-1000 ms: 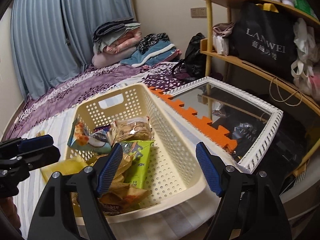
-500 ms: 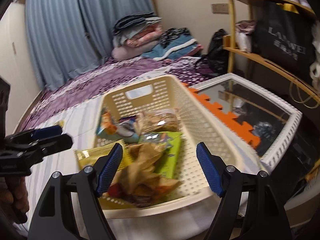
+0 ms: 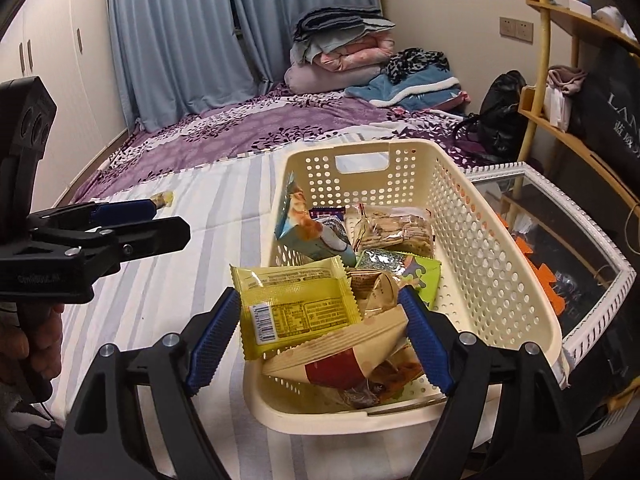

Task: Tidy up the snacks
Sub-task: 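Move both open tools back over the green MOKA pack and clear bun pack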

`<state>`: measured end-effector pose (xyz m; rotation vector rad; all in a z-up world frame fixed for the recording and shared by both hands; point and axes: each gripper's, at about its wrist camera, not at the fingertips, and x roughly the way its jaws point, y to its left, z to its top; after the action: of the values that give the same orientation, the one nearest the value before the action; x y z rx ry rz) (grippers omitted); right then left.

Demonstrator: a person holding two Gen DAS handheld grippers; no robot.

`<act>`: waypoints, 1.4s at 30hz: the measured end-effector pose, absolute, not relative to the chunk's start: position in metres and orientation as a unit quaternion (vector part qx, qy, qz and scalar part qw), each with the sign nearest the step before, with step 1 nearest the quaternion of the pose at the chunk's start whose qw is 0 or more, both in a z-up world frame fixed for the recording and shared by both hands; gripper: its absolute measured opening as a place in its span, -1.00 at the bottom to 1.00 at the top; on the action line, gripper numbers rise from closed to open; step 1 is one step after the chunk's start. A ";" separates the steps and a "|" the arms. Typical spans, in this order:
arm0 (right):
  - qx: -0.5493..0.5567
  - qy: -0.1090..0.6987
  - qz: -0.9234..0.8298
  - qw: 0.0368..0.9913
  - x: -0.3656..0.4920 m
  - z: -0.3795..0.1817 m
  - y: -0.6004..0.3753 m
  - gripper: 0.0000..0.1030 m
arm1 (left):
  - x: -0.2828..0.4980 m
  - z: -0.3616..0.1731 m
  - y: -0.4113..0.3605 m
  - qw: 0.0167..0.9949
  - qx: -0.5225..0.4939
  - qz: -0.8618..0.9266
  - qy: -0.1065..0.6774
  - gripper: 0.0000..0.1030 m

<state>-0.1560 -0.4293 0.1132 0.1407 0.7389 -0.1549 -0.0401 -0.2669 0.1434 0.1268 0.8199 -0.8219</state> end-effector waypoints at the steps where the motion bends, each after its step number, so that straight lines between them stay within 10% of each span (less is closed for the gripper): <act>1: 0.064 0.362 -0.075 0.927 -0.155 0.113 -0.429 0.55 | -0.039 0.143 -0.266 0.835 0.059 -0.387 0.388 0.67; 29: 0.057 0.447 -0.146 0.881 -0.137 0.081 -0.462 0.72 | -0.031 0.140 -0.252 0.838 0.050 -0.373 0.395 0.67; 42: 0.052 0.333 -0.138 0.931 -0.146 0.129 -0.440 0.72 | -0.013 0.140 -0.222 0.855 0.025 -0.331 0.398 0.91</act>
<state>-0.1456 -0.4402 0.1287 0.1057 0.6825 -0.2816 -0.0127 -0.2218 0.1401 0.0523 0.8375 -0.6970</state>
